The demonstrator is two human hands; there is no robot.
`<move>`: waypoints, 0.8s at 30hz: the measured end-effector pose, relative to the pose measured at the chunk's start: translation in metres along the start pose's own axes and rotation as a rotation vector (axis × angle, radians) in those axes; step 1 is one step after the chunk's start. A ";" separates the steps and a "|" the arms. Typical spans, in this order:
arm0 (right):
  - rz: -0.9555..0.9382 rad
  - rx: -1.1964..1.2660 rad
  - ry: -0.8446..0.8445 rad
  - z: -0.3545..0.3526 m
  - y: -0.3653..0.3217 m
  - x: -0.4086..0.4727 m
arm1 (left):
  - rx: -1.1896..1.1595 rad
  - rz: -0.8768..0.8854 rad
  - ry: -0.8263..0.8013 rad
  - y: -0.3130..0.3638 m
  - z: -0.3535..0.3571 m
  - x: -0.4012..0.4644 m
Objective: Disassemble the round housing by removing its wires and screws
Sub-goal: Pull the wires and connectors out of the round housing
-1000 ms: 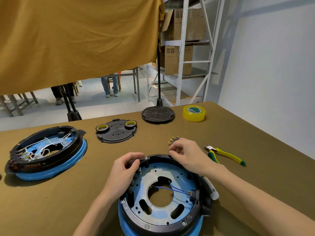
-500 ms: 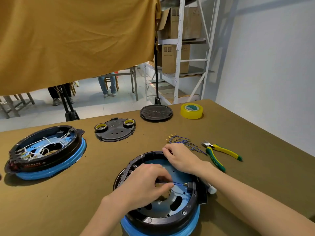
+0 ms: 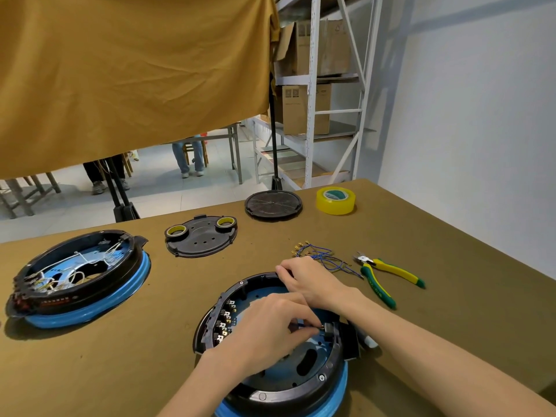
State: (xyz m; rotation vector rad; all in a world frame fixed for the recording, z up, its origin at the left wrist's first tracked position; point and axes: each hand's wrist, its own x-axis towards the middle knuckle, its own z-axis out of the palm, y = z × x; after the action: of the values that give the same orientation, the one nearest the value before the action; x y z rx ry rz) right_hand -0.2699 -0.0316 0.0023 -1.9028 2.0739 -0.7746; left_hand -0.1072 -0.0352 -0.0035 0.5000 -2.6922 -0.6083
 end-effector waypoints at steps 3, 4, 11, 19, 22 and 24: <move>0.008 0.010 0.006 0.000 -0.001 -0.001 | -0.007 0.002 0.004 0.001 0.000 0.002; 0.017 0.015 0.009 0.000 -0.001 -0.001 | -0.007 0.001 0.008 0.001 0.001 0.002; 0.057 0.041 0.023 0.000 -0.001 -0.002 | 0.054 -0.006 0.071 0.001 0.004 0.002; 0.065 0.043 0.031 -0.001 -0.003 -0.003 | 0.033 -0.012 0.066 -0.001 0.007 0.002; 0.070 0.041 0.030 -0.001 -0.002 -0.004 | 0.023 -0.022 0.072 -0.002 0.007 0.002; 0.069 0.034 0.031 -0.001 -0.002 -0.004 | 0.024 -0.019 0.074 -0.002 0.007 0.002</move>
State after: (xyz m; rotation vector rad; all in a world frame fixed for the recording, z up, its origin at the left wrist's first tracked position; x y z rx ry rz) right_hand -0.2683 -0.0278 0.0029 -1.8023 2.1185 -0.8236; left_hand -0.1110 -0.0353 -0.0102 0.5440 -2.6302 -0.5520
